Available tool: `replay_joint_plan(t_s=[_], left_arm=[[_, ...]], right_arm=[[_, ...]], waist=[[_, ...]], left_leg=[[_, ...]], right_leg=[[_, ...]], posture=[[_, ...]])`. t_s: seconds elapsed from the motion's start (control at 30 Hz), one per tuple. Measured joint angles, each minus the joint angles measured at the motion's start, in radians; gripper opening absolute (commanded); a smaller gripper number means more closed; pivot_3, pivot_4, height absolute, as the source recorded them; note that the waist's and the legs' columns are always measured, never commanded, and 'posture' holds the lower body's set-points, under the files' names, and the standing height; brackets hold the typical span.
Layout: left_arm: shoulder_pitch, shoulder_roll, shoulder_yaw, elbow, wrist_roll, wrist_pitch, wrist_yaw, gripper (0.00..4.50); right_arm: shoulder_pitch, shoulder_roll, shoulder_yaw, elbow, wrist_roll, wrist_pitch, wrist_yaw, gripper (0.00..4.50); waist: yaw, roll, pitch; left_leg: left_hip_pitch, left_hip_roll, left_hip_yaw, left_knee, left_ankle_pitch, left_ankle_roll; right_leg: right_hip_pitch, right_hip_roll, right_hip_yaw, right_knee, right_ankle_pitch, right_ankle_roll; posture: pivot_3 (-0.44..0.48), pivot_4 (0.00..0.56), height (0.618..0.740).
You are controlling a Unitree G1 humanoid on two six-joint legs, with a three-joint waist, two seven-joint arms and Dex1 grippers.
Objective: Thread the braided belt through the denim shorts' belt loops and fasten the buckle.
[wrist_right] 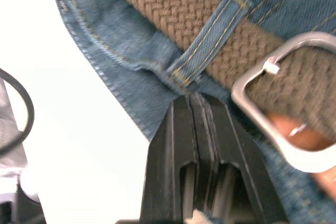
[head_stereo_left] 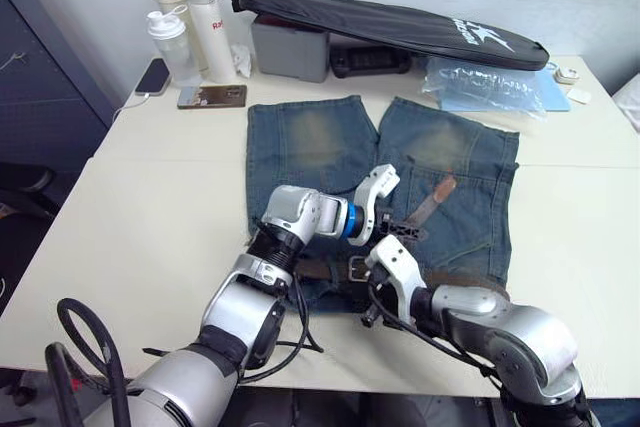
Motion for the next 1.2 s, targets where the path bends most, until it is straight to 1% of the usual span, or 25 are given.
replay_joint_plan(t_s=[0.03, 0.07, 0.13, 0.33, 0.43, 0.53, 0.57, 0.63, 0.67, 0.87, 0.9, 1.03, 1.13, 1.2], left_arm=[[0.000, -0.001, -0.001, -0.002, -0.001, 0.000, 0.000, 0.00], [0.000, 0.002, 0.004, -0.006, -0.004, -0.001, 0.000, 0.00], [0.000, 0.032, 0.023, -0.019, -0.009, 0.001, -0.013, 0.00], [-0.003, 0.022, 0.028, -0.018, -0.009, 0.000, -0.026, 0.00], [-0.010, 0.042, 0.030, -0.018, -0.009, -0.001, -0.038, 0.00], [-0.013, 0.087, 0.029, -0.033, -0.008, -0.001, -0.053, 0.00], [-0.012, 0.107, 0.014, -0.054, -0.006, -0.006, -0.062, 0.00], [-0.009, 0.138, -0.009, -0.085, 0.001, -0.020, -0.074, 0.00], [-0.004, 0.161, -0.037, -0.114, 0.012, -0.037, -0.084, 0.00], [0.073, 0.227, -0.160, -0.225, 0.081, -0.125, -0.112, 0.00], [0.087, 0.239, -0.190, -0.248, 0.113, -0.167, -0.107, 0.00], [0.087, 0.275, -0.243, -0.284, 0.196, -0.296, -0.095, 0.00], [0.088, 0.315, -0.287, -0.293, 0.253, -0.397, -0.112, 0.00], [0.088, 0.342, -0.311, -0.295, 0.291, -0.466, -0.126, 0.00]], right_arm=[[0.002, 0.008, -0.021, -0.009, 0.017, 0.009, 0.002, 0.03], [0.003, 0.019, -0.071, -0.032, 0.042, 0.020, 0.004, 0.03], [0.001, -0.004, -0.165, -0.040, 0.056, 0.058, -0.007, 0.03], [-0.120, -0.022, -0.245, -0.088, 0.103, 0.125, -0.023, 0.03], [-0.129, -0.104, -0.294, -0.110, 0.133, 0.136, 0.001, 0.03], [-0.113, -0.212, -0.384, -0.118, 0.175, 0.134, 0.053, 0.03], [-0.090, -0.271, -0.419, -0.125, 0.195, 0.133, 0.085, 0.03], [-0.063, -0.333, -0.460, -0.126, 0.215, 0.133, 0.119, 0.03], [-0.036, -0.376, -0.484, -0.128, 0.232, 0.125, 0.145, 0.03], [0.042, -0.521, -0.505, -0.144, 0.237, 0.041, 0.221, 0.03], [0.056, -0.551, -0.470, -0.156, 0.216, -0.001, 0.223, 0.03], [0.062, -0.562, -0.347, -0.187, 0.148, -0.114, 0.193, 0.03], [0.042, -0.547, -0.273, -0.187, 0.101, -0.165, 0.144, 0.93], [0.016, -0.523, -0.223, -0.188, 0.078, -0.190, 0.111, 1.92]], waist=[[0.000, 0.000, 0.000], [-0.002, -0.001, 0.001], [-0.010, -0.001, 0.001], [-0.014, 0.000, 0.001], [-0.013, 0.000, 0.002], [-0.014, -0.001, 0.002], [-0.012, -0.002, 0.003], [-0.011, -0.002, 0.003], [-0.010, -0.002, 0.003], [-0.009, -0.002, 0.003], [-0.008, -0.002, 0.003], [-0.004, -0.003, 0.003], [0.000, -0.003, 0.003], [0.001, -0.003, 0.003]], left_leg=[[0.000, 0.000, 0.000, 0.000, 0.000, 0.000], [0.000, 0.000, 0.000, 0.000, 0.000, 0.000], [0.001, 0.000, 0.001, 0.000, 0.000, 0.000], [0.001, 0.001, 0.000, -0.001, 0.000, 0.000], [0.000, 0.000, 0.000, -0.001, 0.000, 0.000], [0.000, 0.000, 0.001, -0.001, 0.000, 0.000], [0.000, 0.000, 0.001, -0.002, 0.000, 0.000], [0.000, -0.001, 0.001, -0.002, 0.000, 0.000], [0.000, -0.001, 0.001, -0.001, 0.000, 0.000], [0.001, 0.000, 0.002, -0.001, 0.000, 0.000], [0.001, 0.000, 0.002, 0.000, 0.000, 0.000], [0.000, 0.000, 0.002, 0.000, 0.000, 0.000], [0.000, 0.001, 0.002, 0.001, 0.000, 0.000], [0.000, 0.002, 0.002, 0.001, 0.000, 0.000]], right_leg=[[0.000, 0.000, 0.000, -0.001, 0.000, 0.000], [0.000, 0.000, 0.000, -0.001, 0.000, 0.000], [0.000, 0.001, 0.001, 0.000, 0.000, 0.000], [-0.001, 0.001, 0.001, 0.000, 0.000, 0.000], [-0.001, 0.000, 0.001, 0.000, 0.000, 0.000], [0.000, 0.001, 0.001, 0.000, 0.000, 0.000], [0.000, 0.001, 0.001, -0.001, 0.000, 0.000], [0.000, 0.001, 0.001, -0.001, 0.000, 0.000], [0.000, 0.001, 0.001, -0.001, 0.000, 0.000], [0.000, 0.002, 0.002, -0.004, 0.000, 0.000], [0.001, 0.002, 0.002, -0.004, 0.000, 0.000], [0.000, 0.002, 0.002, -0.004, 0.000, 0.000], [0.000, 0.002, 0.002, -0.004, 0.000, 0.000], [0.000, 0.001, 0.002, -0.004, 0.000, 0.000]], posture=[[0.000, 0.150, 0.740], [0.000, 0.150, 0.740], [0.000, 0.150, 0.740], [0.000, 0.150, 0.740], [0.000, 0.150, 0.740], [0.000, 0.150, 0.740], [0.000, 0.150, 0.740], [0.000, 0.150, 0.740], [0.000, 0.150, 0.740], [0.000, 0.150, 0.740], [0.000, 0.150, 0.740], [0.000, 0.150, 0.740], [0.000, 0.150, 0.740], [0.000, 0.150, 0.740]])
